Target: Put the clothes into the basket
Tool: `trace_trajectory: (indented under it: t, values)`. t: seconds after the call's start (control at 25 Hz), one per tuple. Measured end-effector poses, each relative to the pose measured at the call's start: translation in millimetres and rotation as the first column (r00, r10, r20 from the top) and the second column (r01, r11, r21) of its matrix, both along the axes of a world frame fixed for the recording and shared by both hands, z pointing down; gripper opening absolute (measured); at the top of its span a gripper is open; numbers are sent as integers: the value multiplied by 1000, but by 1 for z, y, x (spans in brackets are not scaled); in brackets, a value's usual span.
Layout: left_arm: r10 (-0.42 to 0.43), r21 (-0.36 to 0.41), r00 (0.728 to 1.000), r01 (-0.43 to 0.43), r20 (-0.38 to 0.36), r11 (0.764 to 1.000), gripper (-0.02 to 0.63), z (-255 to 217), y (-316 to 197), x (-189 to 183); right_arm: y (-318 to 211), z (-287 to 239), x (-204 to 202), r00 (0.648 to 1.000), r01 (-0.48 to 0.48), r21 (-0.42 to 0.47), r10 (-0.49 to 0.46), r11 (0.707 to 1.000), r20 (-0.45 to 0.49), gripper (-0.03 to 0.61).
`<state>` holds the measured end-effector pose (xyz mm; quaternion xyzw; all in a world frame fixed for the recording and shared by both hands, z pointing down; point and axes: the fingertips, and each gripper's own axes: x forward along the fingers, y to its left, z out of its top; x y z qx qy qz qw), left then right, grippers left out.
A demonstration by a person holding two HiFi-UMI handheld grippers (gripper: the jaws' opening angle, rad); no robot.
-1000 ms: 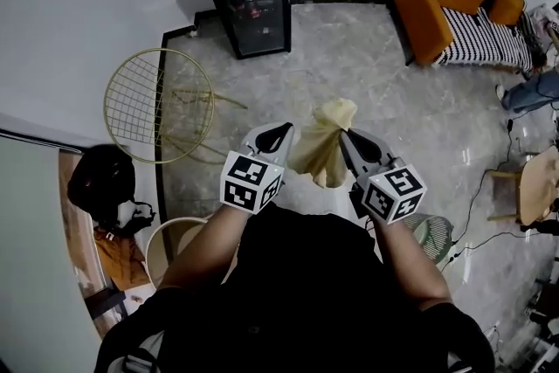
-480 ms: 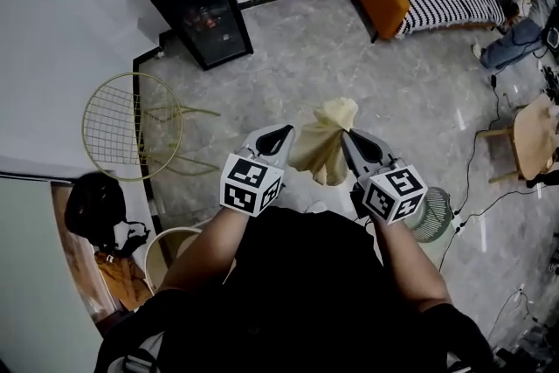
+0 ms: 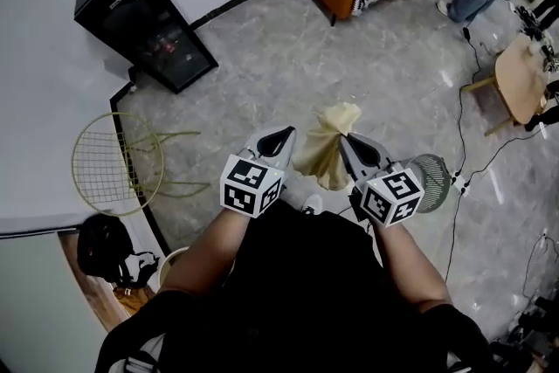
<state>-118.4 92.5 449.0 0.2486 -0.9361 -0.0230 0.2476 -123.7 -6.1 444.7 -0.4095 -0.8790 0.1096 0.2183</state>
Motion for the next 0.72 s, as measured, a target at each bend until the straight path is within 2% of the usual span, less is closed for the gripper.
trace_trajectory:
  t: [0.16, 0.36, 0.52, 0.72]
  values:
    - [101, -5, 995, -101, -10, 995, 3, 2, -44, -11, -42, 3, -1, 996, -93, -1, 93, 996, -9, 18]
    - [227, -22, 974, -227, -13, 974, 3, 2, -86, -23, -81, 2, -3, 979, -202, -6, 202, 979, -6, 18]
    - [361, -41, 933, -361, -8, 932, 3, -1, -131, -36, -120, -3, -6, 947, -322, -20, 322, 947, 5, 18]
    - [456, -33, 890, -456, -11, 889, 3, -1, -179, -64, -162, -3, -20, 910, -415, -9, 415, 910, 3, 18]
